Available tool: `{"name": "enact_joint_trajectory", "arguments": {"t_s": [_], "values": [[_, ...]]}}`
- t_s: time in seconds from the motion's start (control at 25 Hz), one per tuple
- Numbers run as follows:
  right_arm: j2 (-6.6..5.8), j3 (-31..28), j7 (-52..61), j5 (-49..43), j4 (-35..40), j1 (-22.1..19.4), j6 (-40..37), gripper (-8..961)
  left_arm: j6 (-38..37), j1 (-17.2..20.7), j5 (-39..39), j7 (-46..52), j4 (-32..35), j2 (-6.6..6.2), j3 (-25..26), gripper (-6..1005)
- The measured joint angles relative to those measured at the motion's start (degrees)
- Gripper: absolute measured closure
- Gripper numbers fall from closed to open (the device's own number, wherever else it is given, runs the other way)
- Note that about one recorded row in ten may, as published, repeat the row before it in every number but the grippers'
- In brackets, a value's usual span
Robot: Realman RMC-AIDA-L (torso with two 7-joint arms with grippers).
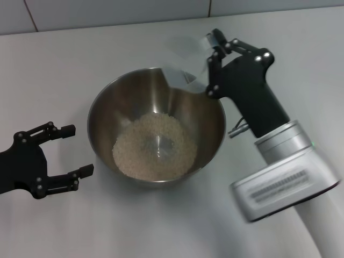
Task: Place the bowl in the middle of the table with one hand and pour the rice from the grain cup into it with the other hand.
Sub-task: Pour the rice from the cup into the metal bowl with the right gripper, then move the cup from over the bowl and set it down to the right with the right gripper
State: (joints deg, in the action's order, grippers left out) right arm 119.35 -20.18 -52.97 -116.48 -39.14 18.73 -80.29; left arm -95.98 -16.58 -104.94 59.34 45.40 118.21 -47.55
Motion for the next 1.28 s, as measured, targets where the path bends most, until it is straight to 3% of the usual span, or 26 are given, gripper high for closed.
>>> {"name": "enact_joint_trajectory", "arguments": {"t_s": [0.08, 0.4, 0.6, 0.88, 1.28], "values": [[-0.21, -3.04, 14.69, 0.44, 1.52, -0.97, 0.29, 936, 0.01, 0.15, 0.00, -0.01, 0.04, 0.05, -0.01, 136], [-0.76, -8.44, 41.87, -0.08, 11.23, -1.30, -1.71, 935, -0.10, 0.44, 0.10, -0.29, 0.08, 0.10, 0.25, 136], [-0.21, -11.20, 46.45, 0.15, 18.26, -0.31, -2.34, 935, -0.08, 0.36, 0.10, -0.23, 0.08, 0.05, 0.11, 136], [-0.14, -13.41, 60.91, -0.05, 30.28, 5.38, 9.99, 935, 0.03, 0.29, 0.10, -0.39, -0.07, 0.01, 0.12, 136], [-0.23, -7.72, 62.31, -1.81, 31.73, 9.31, 20.07, 931, 0.03, -0.32, 0.04, 0.07, -0.29, 0.06, -0.07, 137]]}}
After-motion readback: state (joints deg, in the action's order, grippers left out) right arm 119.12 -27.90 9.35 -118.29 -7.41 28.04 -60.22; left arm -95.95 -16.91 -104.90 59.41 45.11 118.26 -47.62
